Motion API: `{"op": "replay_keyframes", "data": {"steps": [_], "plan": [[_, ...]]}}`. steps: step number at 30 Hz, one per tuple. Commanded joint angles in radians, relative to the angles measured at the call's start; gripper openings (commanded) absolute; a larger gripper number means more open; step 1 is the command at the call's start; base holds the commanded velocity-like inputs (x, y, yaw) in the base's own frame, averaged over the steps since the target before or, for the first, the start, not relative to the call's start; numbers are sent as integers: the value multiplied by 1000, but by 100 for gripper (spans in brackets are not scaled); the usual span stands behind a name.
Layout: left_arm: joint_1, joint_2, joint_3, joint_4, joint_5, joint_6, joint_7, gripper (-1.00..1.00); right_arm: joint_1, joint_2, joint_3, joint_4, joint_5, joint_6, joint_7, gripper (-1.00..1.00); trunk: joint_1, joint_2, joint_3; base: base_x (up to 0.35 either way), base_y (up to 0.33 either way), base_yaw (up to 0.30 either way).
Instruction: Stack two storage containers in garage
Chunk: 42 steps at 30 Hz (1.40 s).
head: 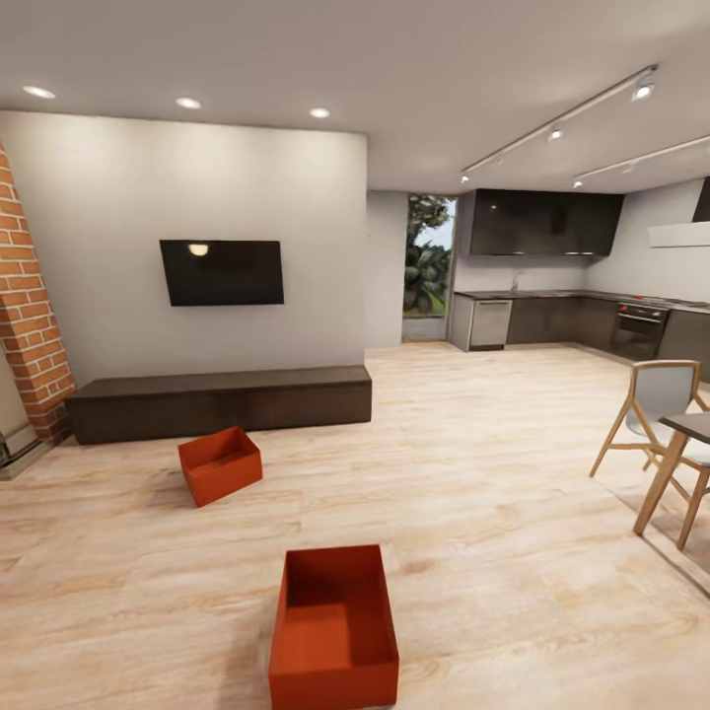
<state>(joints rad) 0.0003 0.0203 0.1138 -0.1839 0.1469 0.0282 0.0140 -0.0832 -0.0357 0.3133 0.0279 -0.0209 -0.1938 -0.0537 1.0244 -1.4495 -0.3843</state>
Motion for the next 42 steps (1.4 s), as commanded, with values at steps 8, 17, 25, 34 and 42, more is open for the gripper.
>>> {"op": "replay_keyframes", "data": {"steps": [8,17,25,34,42], "plan": [[0,-1,0,-2,10,2,0,100,-1,0,7,3,-2,-5,-3,100,1,-1,-1,183,5,0],[0,-1,0,-1,11,2,0,100,-1,0,7,3,-2,-5,-3,100,1,-1,-1,149,0,0],[0,0,0,-1,11,2,0,100,-1,2,7,3,-3,-4,-3,100,1,-1,-1,315,0,0],[0,-1,0,-1,11,1,0,100,-1,2,7,3,-5,-4,-3,100,1,-1,-1,321,0,0],[0,-2,0,-2,10,1,0,100,-1,2,8,3,-6,-4,-3,100,1,-1,-1,253,0,8]]}}
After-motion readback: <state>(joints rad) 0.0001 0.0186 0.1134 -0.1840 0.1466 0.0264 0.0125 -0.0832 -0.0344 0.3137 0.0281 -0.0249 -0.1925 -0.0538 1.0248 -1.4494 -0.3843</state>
